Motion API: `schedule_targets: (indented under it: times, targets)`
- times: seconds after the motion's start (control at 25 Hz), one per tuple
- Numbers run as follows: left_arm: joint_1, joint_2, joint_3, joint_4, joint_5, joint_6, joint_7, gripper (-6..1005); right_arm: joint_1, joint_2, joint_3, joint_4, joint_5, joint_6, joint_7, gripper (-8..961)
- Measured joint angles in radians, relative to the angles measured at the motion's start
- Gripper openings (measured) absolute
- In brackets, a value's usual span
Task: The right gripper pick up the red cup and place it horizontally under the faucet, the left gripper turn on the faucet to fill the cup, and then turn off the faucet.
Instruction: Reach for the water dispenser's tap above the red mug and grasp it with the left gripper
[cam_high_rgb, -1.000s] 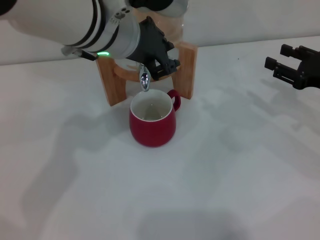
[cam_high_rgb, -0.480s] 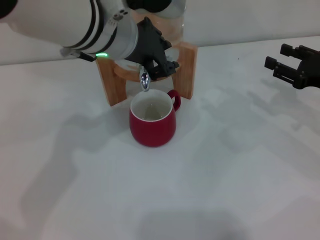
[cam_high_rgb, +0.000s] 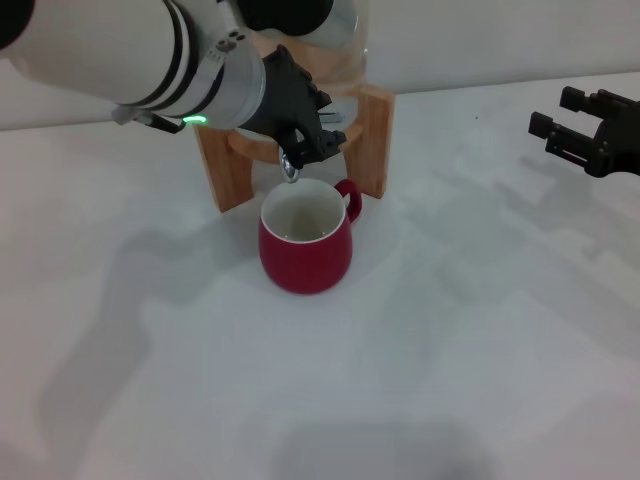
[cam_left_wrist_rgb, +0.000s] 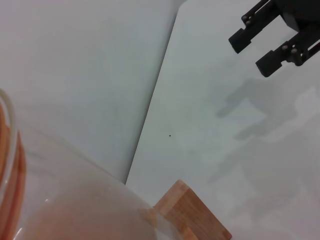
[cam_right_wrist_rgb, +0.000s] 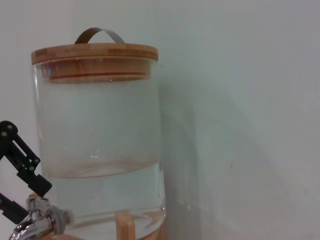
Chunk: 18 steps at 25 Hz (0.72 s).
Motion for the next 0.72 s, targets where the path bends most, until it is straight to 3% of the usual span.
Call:
schedule_targets:
  times: [0.72]
  targets:
    - [-0.012, -0.001, 0.019, -0.030, -0.006, 0.037, 0.027, 407, -0.002, -0.001, 0.000, 0.000, 0.000, -0.003, 0.000, 591]
